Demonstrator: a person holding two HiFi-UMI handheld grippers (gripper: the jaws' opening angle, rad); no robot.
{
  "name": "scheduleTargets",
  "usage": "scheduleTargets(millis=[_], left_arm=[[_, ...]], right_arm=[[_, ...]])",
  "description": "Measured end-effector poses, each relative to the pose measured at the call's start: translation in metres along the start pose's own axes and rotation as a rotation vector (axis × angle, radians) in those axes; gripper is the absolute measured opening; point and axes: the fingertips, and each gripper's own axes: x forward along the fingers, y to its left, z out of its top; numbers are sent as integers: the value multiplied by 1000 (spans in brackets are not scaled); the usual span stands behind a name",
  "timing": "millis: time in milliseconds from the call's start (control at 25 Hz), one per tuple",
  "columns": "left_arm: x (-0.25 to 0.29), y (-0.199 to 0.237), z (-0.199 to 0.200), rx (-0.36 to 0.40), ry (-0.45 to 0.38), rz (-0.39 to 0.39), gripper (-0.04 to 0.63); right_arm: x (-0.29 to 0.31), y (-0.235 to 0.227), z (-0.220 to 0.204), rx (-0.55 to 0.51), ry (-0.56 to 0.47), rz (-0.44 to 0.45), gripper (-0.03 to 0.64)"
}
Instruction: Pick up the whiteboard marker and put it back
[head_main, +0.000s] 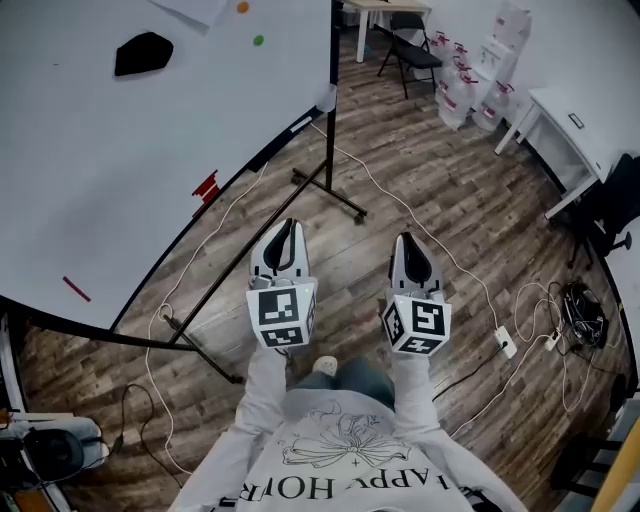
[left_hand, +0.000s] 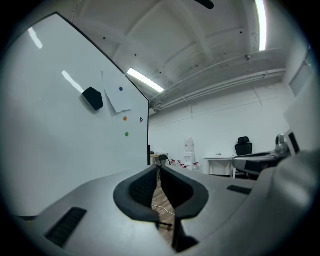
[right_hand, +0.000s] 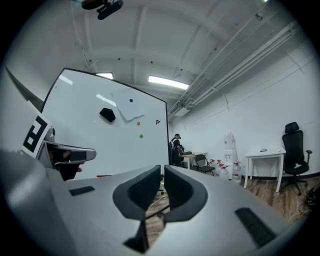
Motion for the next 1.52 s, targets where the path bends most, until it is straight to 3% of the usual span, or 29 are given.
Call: scheduleTargets(millis=[600, 720, 1040, 1520], left_arm=[[162, 11, -8, -16, 46, 94, 9], [202, 0, -2, -23, 51, 116, 80], [292, -8, 5, -13, 71, 192, 88], [373, 10, -24, 3, 182, 182, 106]], right_arm=[[171, -67, -12, 24, 41, 101, 9], [208, -93, -3, 12, 37, 143, 9], [299, -138, 8, -8, 34, 252, 9], [381, -164, -18, 22, 93, 298, 8]])
